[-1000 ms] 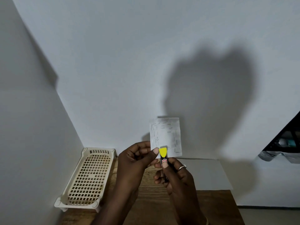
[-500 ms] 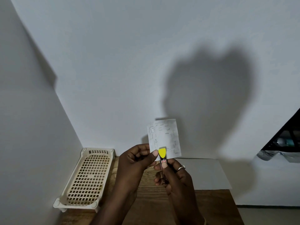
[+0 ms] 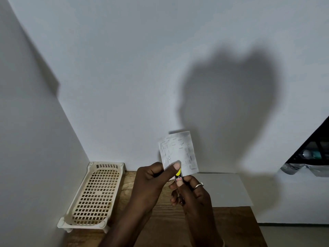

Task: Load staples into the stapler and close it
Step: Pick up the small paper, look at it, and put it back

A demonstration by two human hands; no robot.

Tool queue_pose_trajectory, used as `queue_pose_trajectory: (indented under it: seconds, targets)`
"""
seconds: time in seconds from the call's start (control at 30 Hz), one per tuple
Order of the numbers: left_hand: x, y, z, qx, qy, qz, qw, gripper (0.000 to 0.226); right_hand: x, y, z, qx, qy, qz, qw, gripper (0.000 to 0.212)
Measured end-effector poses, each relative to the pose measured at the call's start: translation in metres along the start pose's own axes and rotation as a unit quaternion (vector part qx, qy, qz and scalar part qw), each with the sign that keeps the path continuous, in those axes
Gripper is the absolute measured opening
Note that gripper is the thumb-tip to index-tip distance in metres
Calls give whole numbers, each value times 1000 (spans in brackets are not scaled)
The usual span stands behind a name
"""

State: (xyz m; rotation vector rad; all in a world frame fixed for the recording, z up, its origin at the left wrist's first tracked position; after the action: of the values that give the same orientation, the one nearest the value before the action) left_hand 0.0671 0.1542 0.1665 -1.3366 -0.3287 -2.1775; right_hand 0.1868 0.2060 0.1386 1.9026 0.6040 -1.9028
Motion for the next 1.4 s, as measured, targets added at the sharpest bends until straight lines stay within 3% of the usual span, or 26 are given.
queue_pose_trajectory:
  seconds: [0.13,0.27,0.43,0.63,0.87,1.07,1.4]
  targets:
    - [-1,1,-1,16,8,6,1000,64,4,0,-2,2,16,1,1000,15]
    - [-3,2,-5,38,-26,8,999,55,8,2,-3,8,13,10,1000,15]
    - [-21,0,-4,14,17,-36,999,51,15,1,-4,11,2,27,1000,15]
    - [-25,-3,-1,-29,-31,-56,998,41,21,-1,-4,-5,18,33,999,17]
    - [-30,3,-4,1,-3,-82,997,47,27,-1,1,-33,-12,47,998,20]
    - [-31,2,-18,67,11,-58,996,20,27,0,4,-50,-15,34,998,20]
    - [-37,-2,-28,86,-68,-26,994,13,44,3,-3,-45,24,54,997,25]
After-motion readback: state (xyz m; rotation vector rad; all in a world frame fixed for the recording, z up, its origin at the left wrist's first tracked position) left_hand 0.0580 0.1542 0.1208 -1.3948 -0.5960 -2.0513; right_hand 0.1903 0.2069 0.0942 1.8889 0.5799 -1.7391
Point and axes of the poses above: each hand's wrist, its own y-axis away from the middle knuckle, its own z-axis out of the palm, x = y × z, the point moved 10 cm from there along -y, towards the middle knuckle, and after that the axes turned 14 degrees about y, right-handed, at the moved point
